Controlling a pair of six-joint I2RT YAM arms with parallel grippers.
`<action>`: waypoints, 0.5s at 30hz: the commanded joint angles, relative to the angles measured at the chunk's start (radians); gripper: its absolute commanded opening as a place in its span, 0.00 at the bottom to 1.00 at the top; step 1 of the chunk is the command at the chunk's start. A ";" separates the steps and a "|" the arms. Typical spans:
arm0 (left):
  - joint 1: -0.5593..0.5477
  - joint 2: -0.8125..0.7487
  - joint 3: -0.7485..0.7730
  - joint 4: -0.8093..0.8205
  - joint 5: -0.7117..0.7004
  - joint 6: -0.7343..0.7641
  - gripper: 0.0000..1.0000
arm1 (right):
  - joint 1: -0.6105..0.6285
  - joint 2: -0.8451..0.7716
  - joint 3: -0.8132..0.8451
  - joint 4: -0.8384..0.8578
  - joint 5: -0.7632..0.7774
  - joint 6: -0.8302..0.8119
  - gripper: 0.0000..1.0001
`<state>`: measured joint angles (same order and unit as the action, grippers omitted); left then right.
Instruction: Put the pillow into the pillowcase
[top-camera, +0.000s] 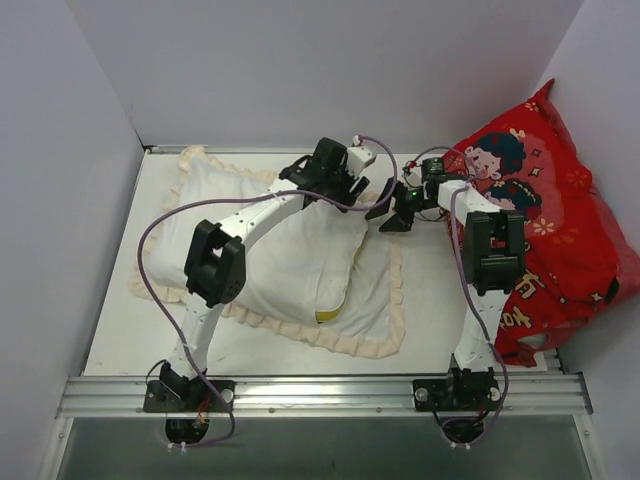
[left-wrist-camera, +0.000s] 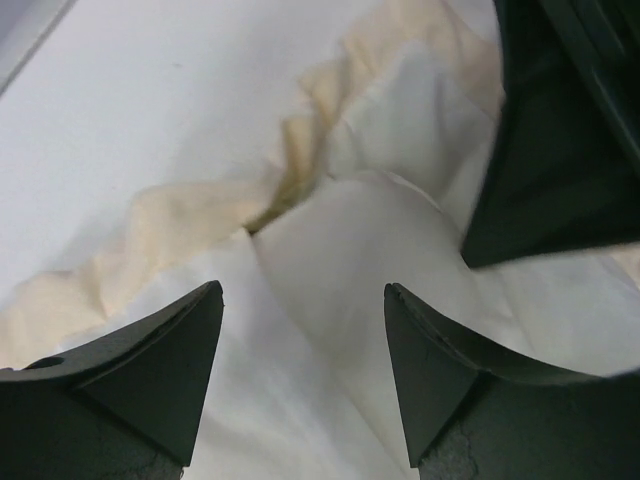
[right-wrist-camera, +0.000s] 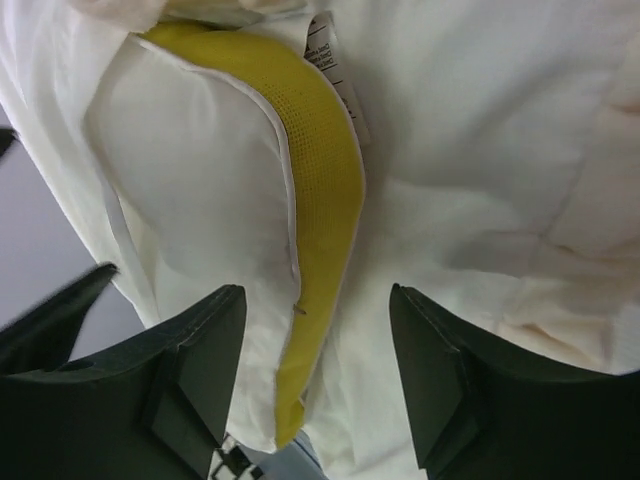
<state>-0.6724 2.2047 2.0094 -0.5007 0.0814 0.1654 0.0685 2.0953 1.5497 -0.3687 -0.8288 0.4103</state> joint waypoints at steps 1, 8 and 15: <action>0.075 0.045 0.152 0.022 -0.055 0.005 0.74 | 0.053 -0.020 -0.064 0.169 -0.067 0.188 0.61; 0.167 0.159 0.235 0.004 -0.019 0.117 0.83 | 0.093 0.022 -0.137 0.312 -0.082 0.321 0.62; 0.215 0.202 0.239 -0.015 0.227 0.128 0.82 | 0.103 -0.017 -0.194 0.320 -0.107 0.282 0.18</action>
<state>-0.4549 2.3970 2.2139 -0.5106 0.1520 0.2714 0.1623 2.1090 1.3849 -0.0639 -0.8986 0.6933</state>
